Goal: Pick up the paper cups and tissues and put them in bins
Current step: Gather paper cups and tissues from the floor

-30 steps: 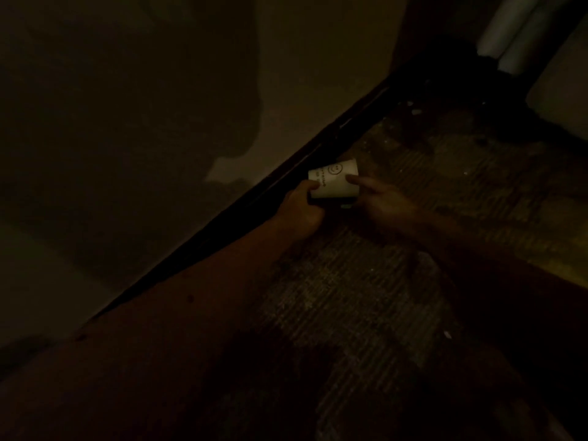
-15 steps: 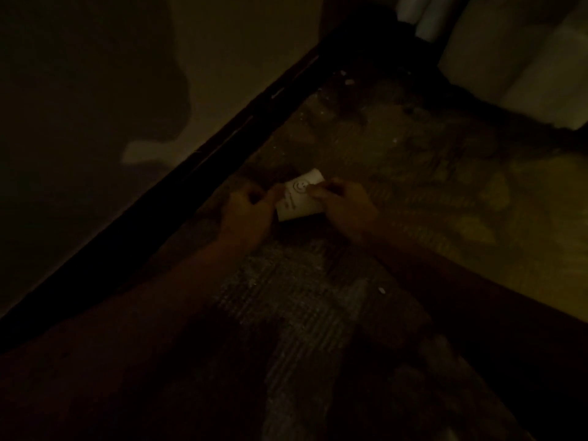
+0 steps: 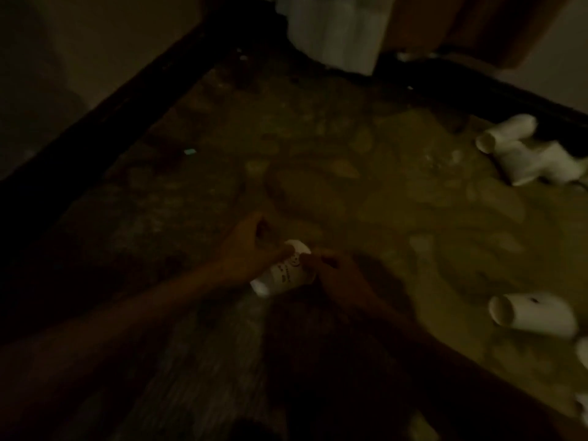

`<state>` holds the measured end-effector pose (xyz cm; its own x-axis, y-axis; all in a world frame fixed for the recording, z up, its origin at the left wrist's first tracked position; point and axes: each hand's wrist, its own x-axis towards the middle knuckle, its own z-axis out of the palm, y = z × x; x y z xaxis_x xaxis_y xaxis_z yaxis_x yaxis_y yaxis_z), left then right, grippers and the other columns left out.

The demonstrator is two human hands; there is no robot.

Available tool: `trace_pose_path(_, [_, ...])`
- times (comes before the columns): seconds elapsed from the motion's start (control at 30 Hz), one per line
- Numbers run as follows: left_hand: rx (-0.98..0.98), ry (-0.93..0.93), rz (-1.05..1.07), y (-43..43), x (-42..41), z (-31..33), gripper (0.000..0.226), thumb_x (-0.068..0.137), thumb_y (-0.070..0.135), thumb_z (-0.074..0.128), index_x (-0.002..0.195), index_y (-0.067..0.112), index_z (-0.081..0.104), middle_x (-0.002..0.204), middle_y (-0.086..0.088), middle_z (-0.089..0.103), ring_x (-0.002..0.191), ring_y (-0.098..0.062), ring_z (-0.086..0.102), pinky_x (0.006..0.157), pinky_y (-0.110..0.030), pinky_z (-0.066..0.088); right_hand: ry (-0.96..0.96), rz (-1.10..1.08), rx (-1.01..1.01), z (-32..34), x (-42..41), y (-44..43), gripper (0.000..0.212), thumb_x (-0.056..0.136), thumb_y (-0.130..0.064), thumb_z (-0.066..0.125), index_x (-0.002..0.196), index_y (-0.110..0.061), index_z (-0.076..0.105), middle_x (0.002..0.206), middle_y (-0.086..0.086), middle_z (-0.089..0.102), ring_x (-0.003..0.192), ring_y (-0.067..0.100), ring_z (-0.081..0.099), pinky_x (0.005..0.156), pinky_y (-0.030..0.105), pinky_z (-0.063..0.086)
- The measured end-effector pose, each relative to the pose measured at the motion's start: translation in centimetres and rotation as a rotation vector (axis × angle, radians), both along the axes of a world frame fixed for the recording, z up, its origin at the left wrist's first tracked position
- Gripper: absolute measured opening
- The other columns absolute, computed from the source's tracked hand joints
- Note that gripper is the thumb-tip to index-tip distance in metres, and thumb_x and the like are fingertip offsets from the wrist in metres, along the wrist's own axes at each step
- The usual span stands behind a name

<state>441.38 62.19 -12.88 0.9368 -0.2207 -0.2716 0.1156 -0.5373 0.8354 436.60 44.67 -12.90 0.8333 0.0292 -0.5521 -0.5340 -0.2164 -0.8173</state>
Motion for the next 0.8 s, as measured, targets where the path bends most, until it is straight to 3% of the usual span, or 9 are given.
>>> trace_pose_path(0.07, [-0.042, 0.072, -0.13, -2.7, -2.3, 0.5, 0.054, 0.071, 0.045, 0.077, 0.113, 0.016, 0.06, 0.104, 0.003, 0.065, 0.096, -0.014, 0.064, 0.081, -0.025, 0.052, 0.015, -0.04, -0.012, 0.4, -3.0, -1.9, 0.009, 0.09, -0.034, 0.064, 0.086, -0.031, 0.071, 0.086, -0.008, 0.07, 0.077, -0.006, 0.066, 0.067, 0.01, 0.05])
trace_pose_path(0.17, [-0.061, 0.16, -0.219, -6.5, -4.3, 1.2, 0.055, 0.076, 0.026, 0.079, 0.124, 0.012, 0.056, 0.107, 0.01, 0.058, 0.094, -0.008, 0.06, 0.07, 0.0, 0.043, -0.002, -0.139, 0.018, 1.4, -6.5, -5.1, 0.016, 0.099, -0.019, 0.053, 0.103, -0.024, 0.067, 0.093, -0.016, 0.059, 0.075, -0.014, 0.056, 0.064, 0.0, 0.042])
trace_pose_path(0.27, [0.015, 0.268, -0.385, -8.5, -5.0, 2.2, 0.074, 0.06, 0.051, 0.079, 0.126, 0.03, 0.051, 0.119, 0.011, 0.054, 0.097, -0.002, 0.057, 0.078, -0.012, 0.05, 0.031, -0.267, 0.073, 2.7, -9.2, -8.1, 0.014, 0.099, -0.019, 0.053, 0.101, -0.016, 0.067, 0.089, -0.006, 0.063, 0.102, 0.007, 0.062, 0.069, 0.008, 0.05])
trace_pose_path(0.33, [0.076, 0.344, -0.508, -10.0, -5.7, 3.4, 0.083, 0.047, 0.066, 0.073, 0.122, 0.045, 0.045, 0.11, 0.023, 0.052, 0.091, 0.005, 0.055, 0.068, -0.01, 0.049, -0.006, -0.406, 0.122, 3.8, -10.8, -9.8, 0.014, 0.098, -0.015, 0.054, 0.106, -0.011, 0.065, 0.118, 0.003, 0.058, 0.123, 0.022, 0.052, 0.085, 0.013, 0.046])
trace_pose_path(0.4, [0.052, 0.421, -0.574, -12.1, -6.4, 4.0, 0.083, 0.051, 0.06, 0.077, 0.125, 0.044, 0.045, 0.108, 0.024, 0.052, 0.088, 0.007, 0.058, 0.062, -0.007, 0.047, -0.025, -0.39, 0.085, 4.5, -12.4, -10.9, 0.029, 0.102, -0.008, 0.043, 0.113, 0.012, 0.061, 0.121, 0.021, 0.058, 0.118, 0.03, 0.053, 0.082, 0.007, 0.041])
trace_pose_path(0.5, [-0.005, 0.433, -0.71, -14.9, -7.3, 4.0, 0.054, 0.072, 0.026, 0.083, 0.113, 0.041, 0.051, 0.105, 0.023, 0.053, 0.084, 0.02, 0.059, 0.062, -0.005, 0.049, -0.079, -0.366, 0.002, 5.6, -14.3, -12.7, 0.029, 0.097, -0.021, 0.056, 0.124, -0.011, 0.062, 0.119, -0.015, 0.047, 0.113, -0.002, 0.042, 0.096, 0.015, 0.04])
trace_pose_path(0.6, [0.042, 0.471, -0.749, -16.4, -7.0, 4.0, 0.074, 0.072, 0.017, 0.084, 0.134, 0.033, 0.046, 0.121, 0.007, 0.059, 0.105, -0.007, 0.063, 0.085, -0.032, 0.058, -0.064, -0.234, -0.016, 5.7, -14.8, -14.3, 0.021, 0.097, -0.018, 0.055, 0.11, -0.008, 0.07, 0.103, -0.024, 0.06, 0.095, -0.018, 0.053, 0.085, 0.009, 0.046])
trace_pose_path(0.7, [0.083, 0.401, -0.772, -16.7, -5.5, 4.5, 0.072, 0.073, 0.025, 0.085, 0.129, 0.037, 0.043, 0.114, 0.005, 0.06, 0.083, -0.011, 0.066, 0.06, -0.024, 0.056, -0.124, -0.335, -0.191, 5.0, -14.0, -16.9, 0.01, 0.096, -0.03, 0.057, 0.094, -0.035, 0.065, 0.085, -0.019, 0.067, 0.08, -0.013, 0.062, 0.059, 0.005, 0.047])
trace_pose_path(0.8, [0.036, 0.257, -0.634, -17.0, -3.9, 5.0, 0.048, 0.071, 0.03, 0.085, 0.099, 0.04, 0.047, 0.094, 0.005, 0.062, 0.071, -0.01, 0.067, 0.048, -0.018, 0.048, -0.195, -0.577, -0.52, 4.0, -13.4, -20.9, 0.034, 0.091, -0.037, 0.064, 0.122, -0.025, 0.057, 0.12, -0.007, 0.059, 0.105, 0.006, 0.06, 0.071, 0.015, 0.048])
